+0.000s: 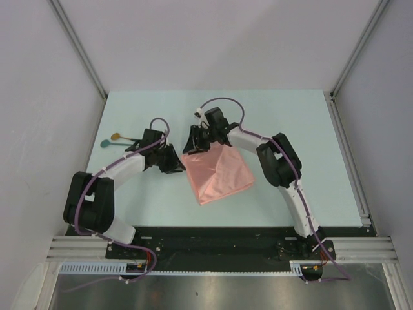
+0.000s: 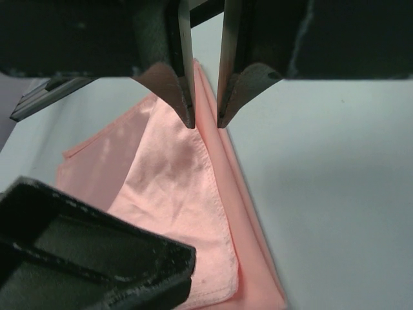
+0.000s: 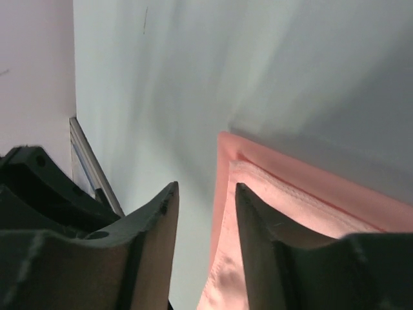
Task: Fold the napkin into a case and place the utensils inside
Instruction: Fold the top corner of the square-folded napkin at the center of the board, then turn over the upper triangle folded napkin at the center of the board.
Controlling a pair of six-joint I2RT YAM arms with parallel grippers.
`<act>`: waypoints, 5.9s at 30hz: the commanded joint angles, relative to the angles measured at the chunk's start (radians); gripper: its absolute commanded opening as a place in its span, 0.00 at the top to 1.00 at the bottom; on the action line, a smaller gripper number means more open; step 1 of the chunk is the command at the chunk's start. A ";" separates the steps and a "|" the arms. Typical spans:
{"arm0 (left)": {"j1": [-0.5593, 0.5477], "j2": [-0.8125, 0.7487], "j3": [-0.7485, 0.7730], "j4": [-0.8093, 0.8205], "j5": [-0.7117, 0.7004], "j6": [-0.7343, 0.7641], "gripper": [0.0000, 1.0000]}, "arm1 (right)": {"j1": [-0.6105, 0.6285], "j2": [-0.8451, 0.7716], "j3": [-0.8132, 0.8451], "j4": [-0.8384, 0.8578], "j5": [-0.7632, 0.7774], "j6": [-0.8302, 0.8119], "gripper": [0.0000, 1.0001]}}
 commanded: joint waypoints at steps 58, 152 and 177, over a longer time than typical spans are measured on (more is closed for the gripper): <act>-0.152 0.186 0.253 0.019 0.061 0.009 0.70 | -0.298 -0.046 -0.207 0.187 -0.114 -0.011 0.84; 0.028 0.359 0.448 -0.218 -0.120 0.135 0.52 | -0.101 -0.467 -0.320 -0.190 0.166 -0.218 0.60; 0.028 0.484 0.474 -0.203 -0.164 0.054 0.66 | 0.275 -0.464 -0.282 -0.422 0.602 -0.331 0.40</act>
